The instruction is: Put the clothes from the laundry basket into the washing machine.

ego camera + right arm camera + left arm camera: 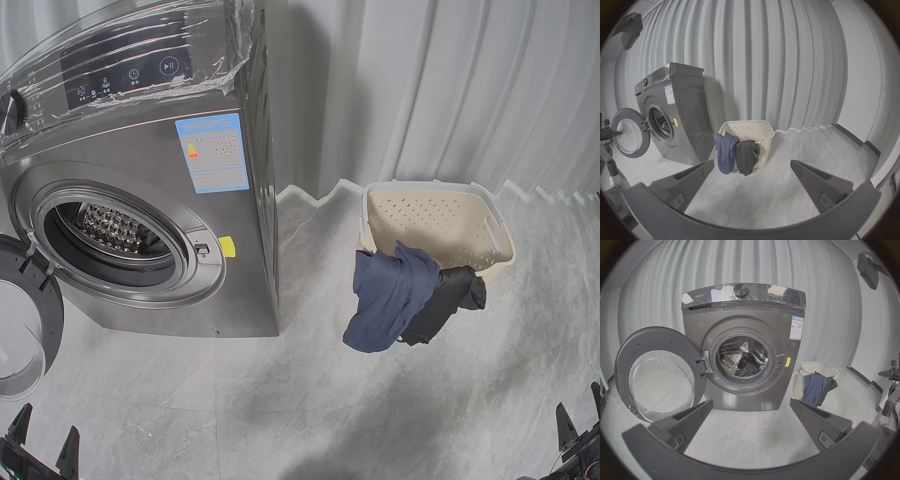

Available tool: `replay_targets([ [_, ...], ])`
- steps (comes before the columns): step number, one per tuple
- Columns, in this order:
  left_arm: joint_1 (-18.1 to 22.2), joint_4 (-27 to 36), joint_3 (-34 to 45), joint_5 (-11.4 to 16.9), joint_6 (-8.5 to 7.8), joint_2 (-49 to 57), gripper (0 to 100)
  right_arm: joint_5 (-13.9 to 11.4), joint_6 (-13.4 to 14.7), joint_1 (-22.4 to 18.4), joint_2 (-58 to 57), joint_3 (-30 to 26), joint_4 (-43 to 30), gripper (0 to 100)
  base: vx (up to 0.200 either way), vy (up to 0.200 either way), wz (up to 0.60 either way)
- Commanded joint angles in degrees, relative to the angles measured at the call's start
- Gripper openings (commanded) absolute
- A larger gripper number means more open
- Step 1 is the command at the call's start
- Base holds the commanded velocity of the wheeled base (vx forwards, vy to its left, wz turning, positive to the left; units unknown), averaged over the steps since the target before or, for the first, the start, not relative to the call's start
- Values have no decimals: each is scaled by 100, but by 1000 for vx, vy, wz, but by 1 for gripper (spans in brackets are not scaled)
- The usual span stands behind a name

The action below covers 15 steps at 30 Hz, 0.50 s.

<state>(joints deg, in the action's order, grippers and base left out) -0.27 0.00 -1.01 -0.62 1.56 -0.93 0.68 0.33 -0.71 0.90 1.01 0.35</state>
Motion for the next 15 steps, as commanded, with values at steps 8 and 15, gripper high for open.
replay_targets([
  [8,0,0,92,1,2,84,100,2,2,0,-81,-101,0,100,0,-200,0],
  [15,0,0,92,1,20,84,100,2,2,0,-81,-101,0,100,0,-200,0],
])
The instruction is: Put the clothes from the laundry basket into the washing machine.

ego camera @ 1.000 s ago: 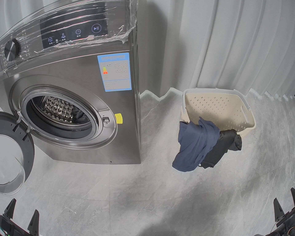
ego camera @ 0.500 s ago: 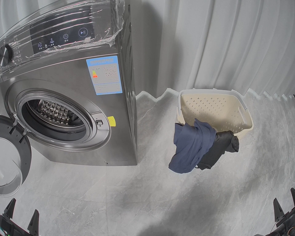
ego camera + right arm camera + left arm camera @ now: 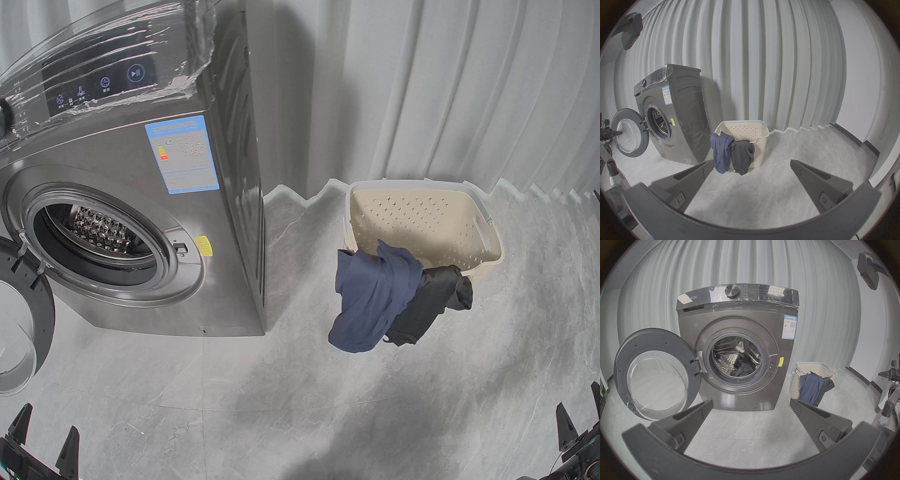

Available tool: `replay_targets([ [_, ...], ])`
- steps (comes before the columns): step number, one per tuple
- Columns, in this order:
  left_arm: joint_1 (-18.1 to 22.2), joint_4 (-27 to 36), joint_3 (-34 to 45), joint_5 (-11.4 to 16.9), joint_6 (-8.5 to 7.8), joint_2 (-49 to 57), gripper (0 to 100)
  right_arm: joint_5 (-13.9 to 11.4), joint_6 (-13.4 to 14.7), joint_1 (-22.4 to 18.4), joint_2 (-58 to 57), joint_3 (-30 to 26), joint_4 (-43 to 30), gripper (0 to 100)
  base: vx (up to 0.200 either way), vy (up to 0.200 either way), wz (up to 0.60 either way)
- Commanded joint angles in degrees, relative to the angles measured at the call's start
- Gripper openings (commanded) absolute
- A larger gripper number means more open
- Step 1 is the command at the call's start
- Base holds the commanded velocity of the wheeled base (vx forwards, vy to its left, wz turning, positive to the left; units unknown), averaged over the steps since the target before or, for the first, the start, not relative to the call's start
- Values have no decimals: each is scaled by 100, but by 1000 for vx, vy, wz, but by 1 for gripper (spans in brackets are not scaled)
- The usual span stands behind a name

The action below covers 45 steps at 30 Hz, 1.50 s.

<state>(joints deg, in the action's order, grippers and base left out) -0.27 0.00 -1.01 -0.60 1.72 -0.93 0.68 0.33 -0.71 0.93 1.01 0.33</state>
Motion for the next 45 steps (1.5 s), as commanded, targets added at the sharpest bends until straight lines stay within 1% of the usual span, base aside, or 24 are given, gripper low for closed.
replay_targets([
  [1,0,0,92,-2,4,84,100,2,-7,0,-84,-101,2,100,0,0,0],
  [15,0,0,92,7,4,84,100,2,-7,0,-84,-101,2,100,0,0,0],
  [20,0,0,92,7,-5,84,100,2,-7,0,-84,-101,2,100,0,-200,0],
  [32,0,0,92,-2,39,84,100,2,-7,0,-84,-101,2,100,0,-200,0],
  [39,0,0,92,-2,21,84,100,2,-7,0,-84,-101,2,100,0,-200,0],
  [45,0,0,92,-2,30,84,100,2,2,0,-84,-101,2,100,0,0,0],
])
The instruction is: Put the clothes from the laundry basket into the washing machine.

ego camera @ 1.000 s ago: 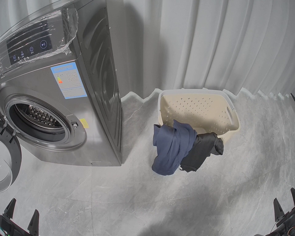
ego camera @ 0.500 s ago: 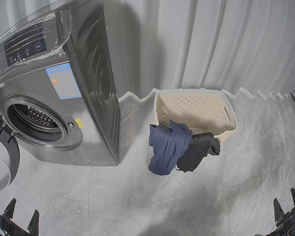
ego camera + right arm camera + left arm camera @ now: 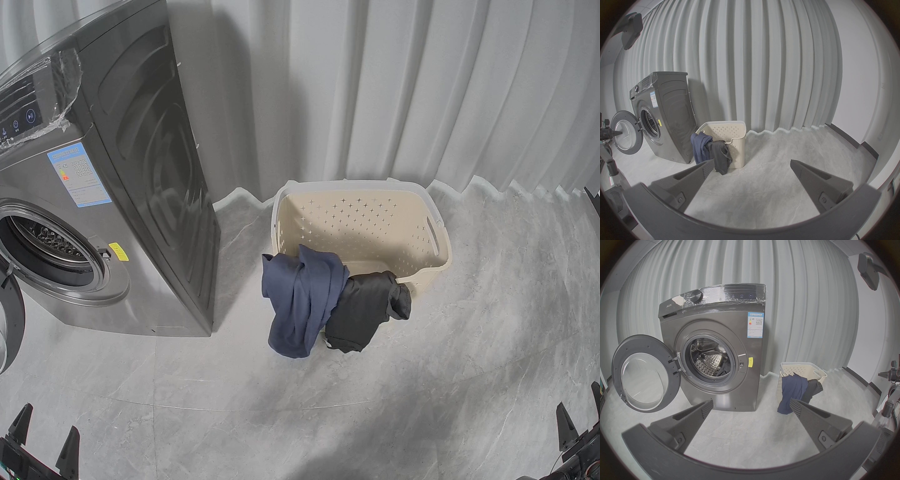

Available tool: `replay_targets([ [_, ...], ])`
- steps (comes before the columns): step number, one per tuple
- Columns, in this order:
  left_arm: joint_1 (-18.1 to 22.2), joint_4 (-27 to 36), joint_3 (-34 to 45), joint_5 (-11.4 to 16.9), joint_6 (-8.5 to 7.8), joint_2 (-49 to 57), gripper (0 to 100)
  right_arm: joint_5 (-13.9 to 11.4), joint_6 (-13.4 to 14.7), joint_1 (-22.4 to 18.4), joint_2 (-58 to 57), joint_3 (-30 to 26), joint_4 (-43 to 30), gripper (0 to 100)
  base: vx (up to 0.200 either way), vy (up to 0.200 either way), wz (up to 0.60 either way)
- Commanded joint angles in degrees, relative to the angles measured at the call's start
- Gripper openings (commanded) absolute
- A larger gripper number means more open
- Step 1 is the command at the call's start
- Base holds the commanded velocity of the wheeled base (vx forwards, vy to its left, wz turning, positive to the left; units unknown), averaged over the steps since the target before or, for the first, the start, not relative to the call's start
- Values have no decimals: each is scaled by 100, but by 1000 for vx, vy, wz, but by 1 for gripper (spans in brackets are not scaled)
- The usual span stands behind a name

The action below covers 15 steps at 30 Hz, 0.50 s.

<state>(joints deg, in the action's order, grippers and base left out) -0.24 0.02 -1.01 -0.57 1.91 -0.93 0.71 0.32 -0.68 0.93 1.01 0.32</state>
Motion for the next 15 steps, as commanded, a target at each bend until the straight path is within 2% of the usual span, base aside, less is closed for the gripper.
replay_targets([
  [1,-2,-2,92,-4,20,84,100,0,3,-2,-84,-101,3,100,0,0,0],
  [9,-2,-2,92,-13,20,84,100,-9,-32,-2,-75,-101,-5,100,0,0,0],
  [15,-2,-2,92,-13,20,84,100,-44,-76,-2,-84,-92,-5,100,0,-200,0],
])
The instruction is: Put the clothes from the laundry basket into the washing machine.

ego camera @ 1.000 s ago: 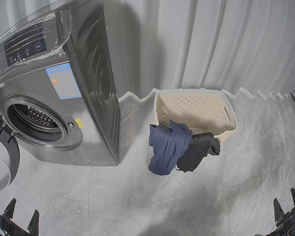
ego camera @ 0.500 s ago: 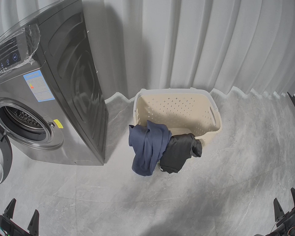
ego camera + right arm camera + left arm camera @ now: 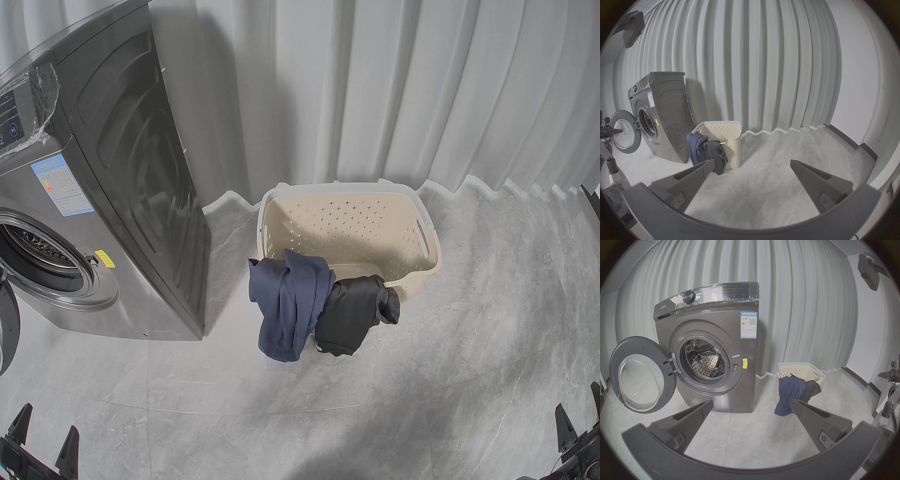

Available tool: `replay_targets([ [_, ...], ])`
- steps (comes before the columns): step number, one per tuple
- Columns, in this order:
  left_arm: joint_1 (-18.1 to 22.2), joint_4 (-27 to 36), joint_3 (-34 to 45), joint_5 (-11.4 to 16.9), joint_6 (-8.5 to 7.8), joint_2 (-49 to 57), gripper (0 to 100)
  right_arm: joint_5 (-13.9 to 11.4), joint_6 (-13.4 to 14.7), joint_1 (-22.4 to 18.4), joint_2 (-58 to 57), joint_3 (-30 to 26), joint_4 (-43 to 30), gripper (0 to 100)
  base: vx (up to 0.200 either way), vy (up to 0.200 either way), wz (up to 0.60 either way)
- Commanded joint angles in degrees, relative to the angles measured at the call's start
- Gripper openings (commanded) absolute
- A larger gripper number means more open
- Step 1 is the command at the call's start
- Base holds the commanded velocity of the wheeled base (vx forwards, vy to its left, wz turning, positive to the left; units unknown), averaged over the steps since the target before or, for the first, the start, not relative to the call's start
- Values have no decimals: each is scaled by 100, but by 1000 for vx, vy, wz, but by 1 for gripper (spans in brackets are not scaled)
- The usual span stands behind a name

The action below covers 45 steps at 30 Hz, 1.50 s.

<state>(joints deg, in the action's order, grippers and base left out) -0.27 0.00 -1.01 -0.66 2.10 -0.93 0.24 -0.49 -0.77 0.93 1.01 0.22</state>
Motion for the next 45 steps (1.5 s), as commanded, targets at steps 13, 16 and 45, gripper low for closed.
replay_targets([
  [13,0,0,92,-4,-8,84,100,-7,-13,-2,-75,-92,-4,100,0,-46,0],
  [16,0,0,92,-4,-16,84,100,-7,-13,-2,-75,-92,4,100,0,0,0],
  [45,0,0,92,4,-25,84,100,-218,989,1325,5102,760,2035,100,21,0,0],
])
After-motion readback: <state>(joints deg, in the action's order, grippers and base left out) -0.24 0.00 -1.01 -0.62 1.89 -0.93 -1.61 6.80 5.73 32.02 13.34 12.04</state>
